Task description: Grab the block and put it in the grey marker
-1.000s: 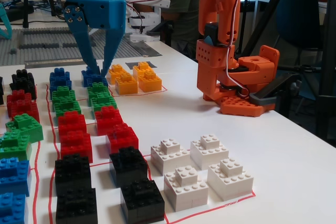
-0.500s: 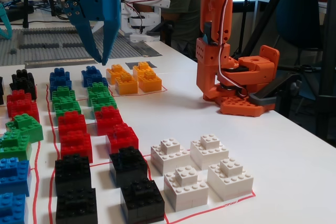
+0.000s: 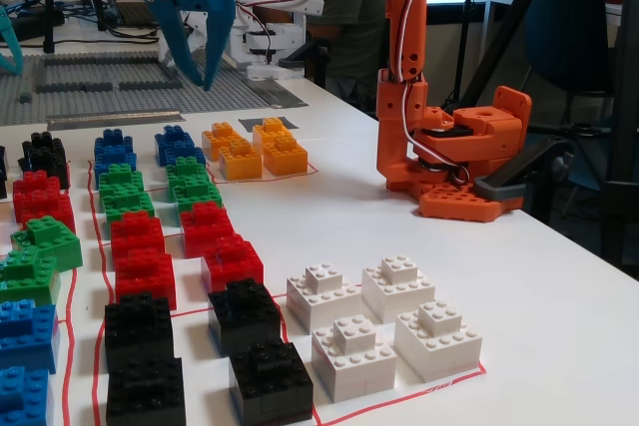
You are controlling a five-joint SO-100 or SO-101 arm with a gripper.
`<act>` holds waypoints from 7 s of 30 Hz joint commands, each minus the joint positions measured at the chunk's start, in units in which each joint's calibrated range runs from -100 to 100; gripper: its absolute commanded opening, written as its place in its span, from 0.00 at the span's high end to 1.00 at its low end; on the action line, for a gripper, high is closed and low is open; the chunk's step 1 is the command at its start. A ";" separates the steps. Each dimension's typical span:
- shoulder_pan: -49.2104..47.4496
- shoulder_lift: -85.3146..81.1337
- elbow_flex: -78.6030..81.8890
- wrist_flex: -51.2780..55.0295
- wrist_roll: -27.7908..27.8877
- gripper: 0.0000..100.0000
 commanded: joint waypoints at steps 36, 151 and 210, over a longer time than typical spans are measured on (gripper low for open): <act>11.65 2.90 -1.71 -6.59 10.26 0.76; 25.46 5.23 -14.60 -24.05 16.75 1.00; 49.91 17.67 0.02 -27.97 38.39 0.97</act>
